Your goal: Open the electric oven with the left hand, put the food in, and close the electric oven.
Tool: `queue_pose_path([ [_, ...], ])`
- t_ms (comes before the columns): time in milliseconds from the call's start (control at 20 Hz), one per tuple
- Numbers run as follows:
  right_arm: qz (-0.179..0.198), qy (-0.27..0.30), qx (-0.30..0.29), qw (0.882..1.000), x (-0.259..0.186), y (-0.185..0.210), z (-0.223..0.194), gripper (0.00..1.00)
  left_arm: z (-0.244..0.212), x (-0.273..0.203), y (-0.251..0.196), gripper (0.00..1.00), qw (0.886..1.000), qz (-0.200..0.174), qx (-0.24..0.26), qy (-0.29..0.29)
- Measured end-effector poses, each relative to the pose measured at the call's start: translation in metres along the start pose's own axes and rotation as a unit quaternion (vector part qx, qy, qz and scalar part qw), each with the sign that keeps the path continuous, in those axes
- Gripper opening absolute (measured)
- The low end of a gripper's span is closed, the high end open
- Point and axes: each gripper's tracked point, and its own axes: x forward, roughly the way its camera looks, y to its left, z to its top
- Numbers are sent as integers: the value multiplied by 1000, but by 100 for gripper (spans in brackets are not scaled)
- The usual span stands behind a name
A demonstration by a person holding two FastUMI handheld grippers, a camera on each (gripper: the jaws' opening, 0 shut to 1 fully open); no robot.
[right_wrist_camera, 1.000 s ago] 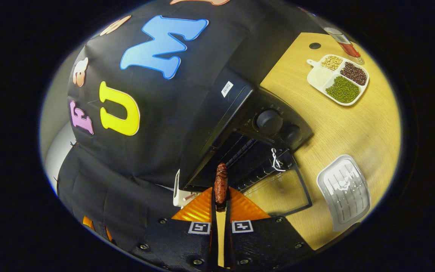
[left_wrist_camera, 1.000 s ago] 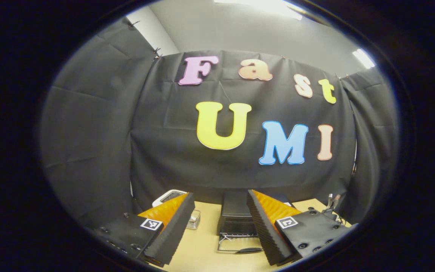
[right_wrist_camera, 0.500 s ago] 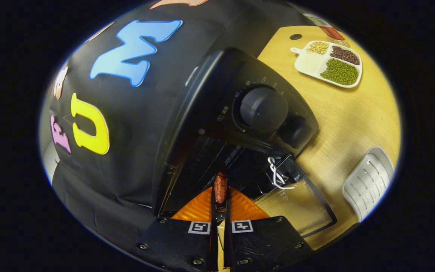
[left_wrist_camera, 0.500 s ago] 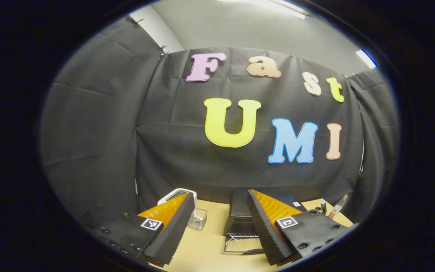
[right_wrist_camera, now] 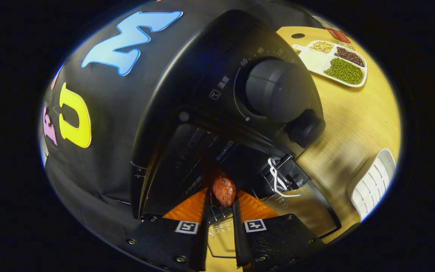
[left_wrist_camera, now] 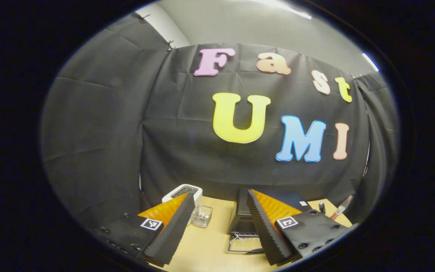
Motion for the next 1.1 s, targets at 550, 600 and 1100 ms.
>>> queue_pose_path([
  [550,2,-19,-216,976,-69,30,2,84,3,4,-37,97,999,-45,7,-8],
  [600,3,-33,-243,969,-80,34,9,84,3,5,-40,94,999,-48,7,-8],
  [1100,9,-262,-423,867,-246,100,97,84,7,0,-85,97,995,-92,27,-24],
])
